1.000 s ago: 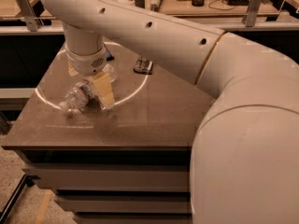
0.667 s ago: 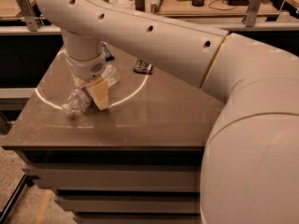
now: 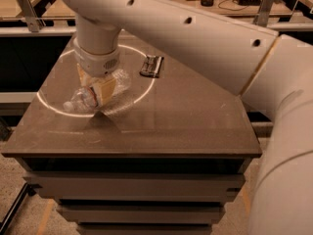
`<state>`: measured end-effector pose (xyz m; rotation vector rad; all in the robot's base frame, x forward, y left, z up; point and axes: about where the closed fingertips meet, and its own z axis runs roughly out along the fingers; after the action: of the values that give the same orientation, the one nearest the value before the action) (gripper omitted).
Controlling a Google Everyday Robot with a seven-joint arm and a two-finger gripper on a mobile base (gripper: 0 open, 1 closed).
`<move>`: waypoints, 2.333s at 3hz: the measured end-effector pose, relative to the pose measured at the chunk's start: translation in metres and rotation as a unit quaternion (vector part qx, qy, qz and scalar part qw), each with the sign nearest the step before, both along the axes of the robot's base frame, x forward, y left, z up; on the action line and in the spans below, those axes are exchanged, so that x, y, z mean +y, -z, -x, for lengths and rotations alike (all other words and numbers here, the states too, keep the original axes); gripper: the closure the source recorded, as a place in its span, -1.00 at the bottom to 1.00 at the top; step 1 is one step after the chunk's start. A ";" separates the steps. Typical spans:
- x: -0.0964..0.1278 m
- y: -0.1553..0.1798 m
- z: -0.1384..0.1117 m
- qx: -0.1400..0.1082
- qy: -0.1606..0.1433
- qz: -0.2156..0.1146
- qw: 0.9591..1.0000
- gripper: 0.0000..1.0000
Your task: Place water bottle upright
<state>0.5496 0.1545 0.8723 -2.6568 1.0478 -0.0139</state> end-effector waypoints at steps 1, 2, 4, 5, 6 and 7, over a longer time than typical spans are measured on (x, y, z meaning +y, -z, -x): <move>-0.018 -0.023 0.001 0.046 0.006 -0.061 0.997 1.00; -0.039 -0.067 -0.001 0.115 0.032 -0.142 0.983 1.00; -0.092 -0.159 0.018 0.228 0.124 -0.306 0.916 1.00; -0.114 -0.166 0.019 0.232 0.147 -0.328 0.904 1.00; -0.111 -0.166 0.018 0.231 0.145 -0.327 0.905 1.00; -0.107 -0.169 0.021 0.240 0.137 -0.375 0.885 1.00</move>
Offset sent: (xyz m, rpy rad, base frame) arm -0.0058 -0.0666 0.1722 0.5878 0.4735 -0.1191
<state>0.5288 0.0476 1.0409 -1.8178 1.2319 0.8511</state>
